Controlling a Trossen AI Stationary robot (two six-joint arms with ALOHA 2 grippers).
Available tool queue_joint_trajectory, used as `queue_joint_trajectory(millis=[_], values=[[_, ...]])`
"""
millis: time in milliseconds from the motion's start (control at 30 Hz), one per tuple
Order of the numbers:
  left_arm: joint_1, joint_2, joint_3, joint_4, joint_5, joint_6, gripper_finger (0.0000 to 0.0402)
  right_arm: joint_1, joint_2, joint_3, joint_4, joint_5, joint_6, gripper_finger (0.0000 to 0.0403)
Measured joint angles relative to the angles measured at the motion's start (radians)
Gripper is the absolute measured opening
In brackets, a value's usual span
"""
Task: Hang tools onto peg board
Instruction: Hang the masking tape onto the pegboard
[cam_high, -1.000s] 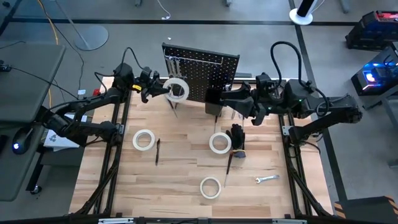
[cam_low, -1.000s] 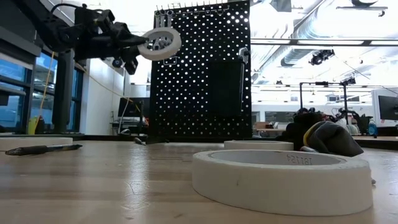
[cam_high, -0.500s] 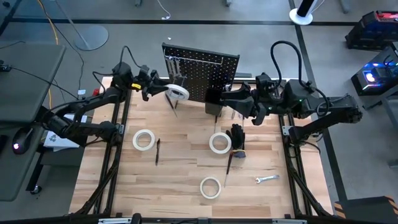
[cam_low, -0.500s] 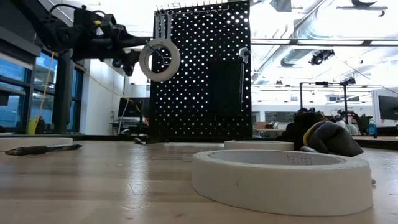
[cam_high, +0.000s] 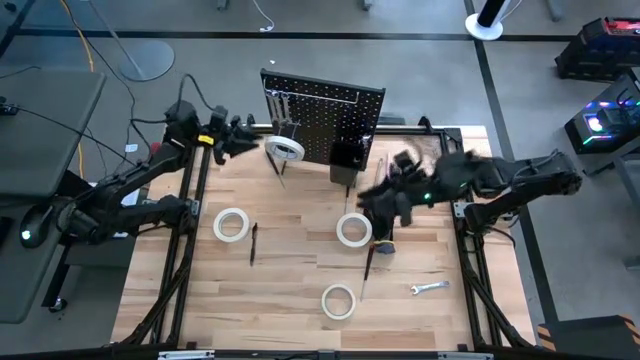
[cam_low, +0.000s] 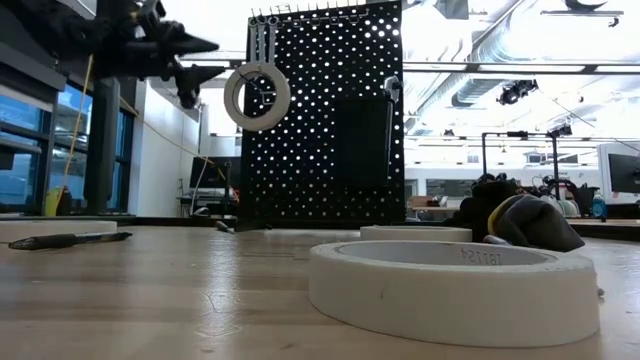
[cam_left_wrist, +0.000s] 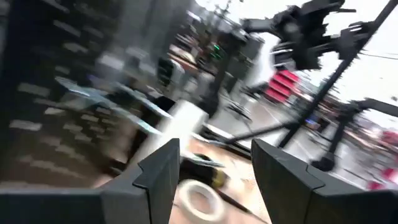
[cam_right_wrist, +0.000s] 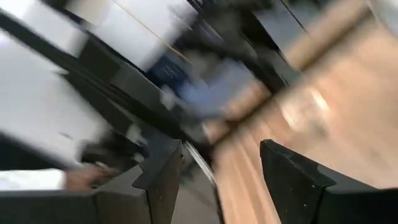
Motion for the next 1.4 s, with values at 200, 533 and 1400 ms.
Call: queue_joint_trajectory(millis=[200,533,1400], values=[[-0.299,-0.060,0.000,-0.029,-0.136,-0.078,0.0190,0.029,0.062,0.000,-0.435,0.005,0.250,0.0209],[-0.779,-0.074,0.000,-0.042,-0.454,-0.180,0.0191,0.041,0.223,-0.126,-0.540,-0.124,0.340,0.0209],[-1.159,0.095,0.000,-0.170,-0.901,-0.206,0.0191,-0.048,0.693,-0.222,-0.219,-0.040,-0.544,0.0154]])
